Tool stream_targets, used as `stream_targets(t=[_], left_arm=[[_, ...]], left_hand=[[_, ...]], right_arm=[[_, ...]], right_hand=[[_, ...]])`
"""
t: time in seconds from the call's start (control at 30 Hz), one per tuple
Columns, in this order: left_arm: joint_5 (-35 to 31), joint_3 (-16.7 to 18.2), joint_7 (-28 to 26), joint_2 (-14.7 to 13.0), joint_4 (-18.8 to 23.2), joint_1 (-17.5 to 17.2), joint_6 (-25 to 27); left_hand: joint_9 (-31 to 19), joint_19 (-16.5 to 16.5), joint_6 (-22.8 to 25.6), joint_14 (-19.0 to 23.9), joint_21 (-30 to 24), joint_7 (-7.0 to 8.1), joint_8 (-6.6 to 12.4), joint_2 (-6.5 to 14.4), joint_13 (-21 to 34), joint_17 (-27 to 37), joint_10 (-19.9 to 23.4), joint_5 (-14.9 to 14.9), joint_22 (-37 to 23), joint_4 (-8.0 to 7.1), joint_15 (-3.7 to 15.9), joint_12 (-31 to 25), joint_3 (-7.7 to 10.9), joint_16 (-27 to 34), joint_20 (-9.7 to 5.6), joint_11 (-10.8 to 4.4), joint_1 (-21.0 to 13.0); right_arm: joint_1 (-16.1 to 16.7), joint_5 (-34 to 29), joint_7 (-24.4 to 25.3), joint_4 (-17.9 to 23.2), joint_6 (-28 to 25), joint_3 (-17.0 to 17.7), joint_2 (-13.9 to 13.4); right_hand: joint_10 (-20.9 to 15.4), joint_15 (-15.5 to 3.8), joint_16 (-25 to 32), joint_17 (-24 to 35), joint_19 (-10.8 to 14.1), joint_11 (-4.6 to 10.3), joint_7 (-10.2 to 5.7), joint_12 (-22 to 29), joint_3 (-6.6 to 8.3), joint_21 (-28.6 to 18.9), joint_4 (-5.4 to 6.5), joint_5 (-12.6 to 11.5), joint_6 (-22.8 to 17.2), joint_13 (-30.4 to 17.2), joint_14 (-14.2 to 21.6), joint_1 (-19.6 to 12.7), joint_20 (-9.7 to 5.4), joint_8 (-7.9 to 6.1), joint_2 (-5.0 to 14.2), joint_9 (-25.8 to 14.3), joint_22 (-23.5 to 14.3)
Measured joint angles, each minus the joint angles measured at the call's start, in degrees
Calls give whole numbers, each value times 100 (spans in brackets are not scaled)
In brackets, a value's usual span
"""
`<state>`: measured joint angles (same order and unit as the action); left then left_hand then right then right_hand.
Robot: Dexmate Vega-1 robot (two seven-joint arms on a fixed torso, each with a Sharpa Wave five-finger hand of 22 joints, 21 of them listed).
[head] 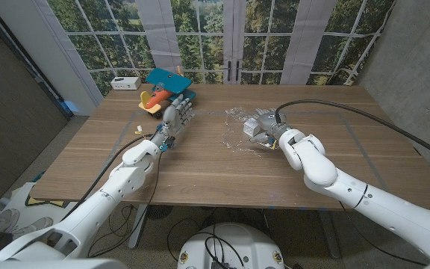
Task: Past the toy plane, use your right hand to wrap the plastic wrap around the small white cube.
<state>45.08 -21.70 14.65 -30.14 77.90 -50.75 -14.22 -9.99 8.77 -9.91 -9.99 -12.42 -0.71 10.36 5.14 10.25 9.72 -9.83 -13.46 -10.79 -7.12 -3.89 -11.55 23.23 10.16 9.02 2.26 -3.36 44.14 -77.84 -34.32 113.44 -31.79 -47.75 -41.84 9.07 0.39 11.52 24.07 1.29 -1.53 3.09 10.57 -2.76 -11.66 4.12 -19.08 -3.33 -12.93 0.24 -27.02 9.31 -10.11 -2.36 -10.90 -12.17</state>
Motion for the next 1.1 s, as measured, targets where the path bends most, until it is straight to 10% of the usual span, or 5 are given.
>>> stream_targets(t=[0.3, 0.6, 0.9, 1.1], left_arm=[[32, 75, -78, -84, 146, -145, -29], [54, 84, -81, -98, 149, -160, -29], [55, 69, -71, -95, 111, -130, -14], [49, 59, -71, -91, 89, -110, 4]], left_hand=[[0, -9, 0, 0, 0, 0, 0, 0, 0, 0, 0, 0, 0, 0, 0, 0, 0, 0, 9, 0, 0], [0, -9, 21, 0, 0, 21, 0, 0, 0, 0, 0, 0, 0, 0, 0, 0, 0, 0, 9, 0, 0], [0, -8, 21, 0, 0, 21, 0, 0, 0, 0, 0, 0, 0, 0, 0, 0, 0, 0, 8, 0, 0], [0, -8, 21, 0, 0, 21, 0, 0, 0, 0, 0, 0, 0, 0, 0, 0, 0, 0, 8, 0, 0]], right_arm=[[-87, -672, -736, -314, -44, 28, 332], [322, 178, -270, 40, 62, 580, 247], [897, 1607, 955, 389, 318, 1193, 109], [1186, 2147, 1966, 488, 438, 1368, 46]], right_hand=[[-103, 12, 99, 10, 18, 93, -741, 128, -12, -119, 12, -87, -147, 0, 41, -55, 10, -117, 128, -18, -24], [-484, -60, 230, -18, 279, 163, -675, 242, -10, -239, -62, -150, -275, 1, 360, -181, 2, -157, 255, -18, -20], [-1467, -261, 463, -155, 942, 327, -679, 534, 442, -471, -694, -382, -1196, 1, 1236, -1389, -133, -388, 580, -40, 65], [-1505, -265, 463, -177, 979, 370, -764, 535, 500, -471, -800, -404, -1234, 1, 1257, -1569, -153, -388, 599, -44, 72]])
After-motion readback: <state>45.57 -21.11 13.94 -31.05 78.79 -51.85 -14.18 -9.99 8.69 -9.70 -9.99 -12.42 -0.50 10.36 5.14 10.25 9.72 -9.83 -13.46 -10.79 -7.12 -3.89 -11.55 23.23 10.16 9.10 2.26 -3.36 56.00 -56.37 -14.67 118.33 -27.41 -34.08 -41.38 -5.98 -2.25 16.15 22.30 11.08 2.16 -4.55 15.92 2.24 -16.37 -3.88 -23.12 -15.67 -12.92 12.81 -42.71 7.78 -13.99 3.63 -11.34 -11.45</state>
